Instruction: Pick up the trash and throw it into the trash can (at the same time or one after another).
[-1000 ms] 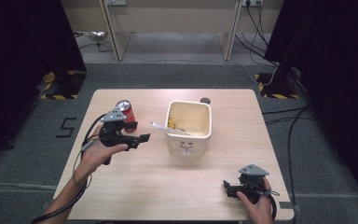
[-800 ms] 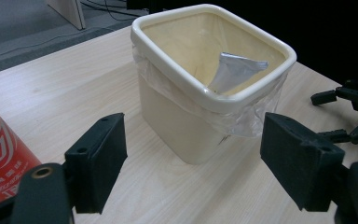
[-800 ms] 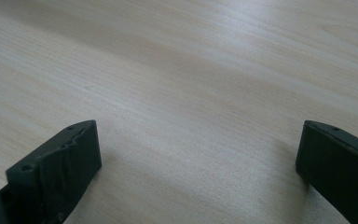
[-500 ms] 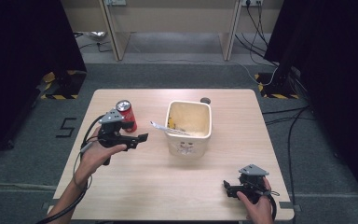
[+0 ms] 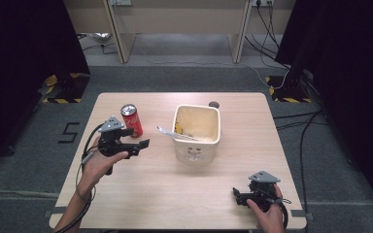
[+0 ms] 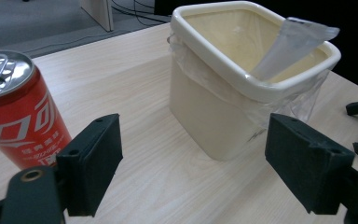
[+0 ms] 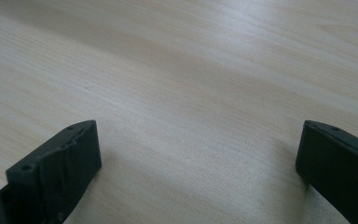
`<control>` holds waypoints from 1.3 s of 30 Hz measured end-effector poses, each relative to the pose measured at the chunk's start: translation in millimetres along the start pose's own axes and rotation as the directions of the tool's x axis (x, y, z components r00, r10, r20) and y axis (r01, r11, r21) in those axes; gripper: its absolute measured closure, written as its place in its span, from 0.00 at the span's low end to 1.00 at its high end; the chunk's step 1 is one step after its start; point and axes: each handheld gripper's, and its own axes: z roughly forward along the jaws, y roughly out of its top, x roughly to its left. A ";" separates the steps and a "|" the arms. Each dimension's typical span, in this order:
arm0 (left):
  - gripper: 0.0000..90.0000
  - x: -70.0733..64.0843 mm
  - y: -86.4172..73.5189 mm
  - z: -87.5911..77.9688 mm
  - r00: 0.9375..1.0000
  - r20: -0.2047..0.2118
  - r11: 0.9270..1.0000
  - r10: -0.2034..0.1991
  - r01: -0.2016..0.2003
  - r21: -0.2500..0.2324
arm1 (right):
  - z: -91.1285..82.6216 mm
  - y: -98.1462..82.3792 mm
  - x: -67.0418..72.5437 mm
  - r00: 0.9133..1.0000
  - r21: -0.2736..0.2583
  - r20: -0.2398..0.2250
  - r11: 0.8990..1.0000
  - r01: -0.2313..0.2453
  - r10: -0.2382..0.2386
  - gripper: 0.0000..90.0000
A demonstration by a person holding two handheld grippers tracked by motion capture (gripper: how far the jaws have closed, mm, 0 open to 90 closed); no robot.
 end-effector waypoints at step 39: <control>0.21 50.3 -29.3 8.6 0.984 -0.155 0.995 -0.092 0.096 0.015 | 0.0 0.0 0.0 1.000 0.000 0.000 1.000 0.000 0.000 0.00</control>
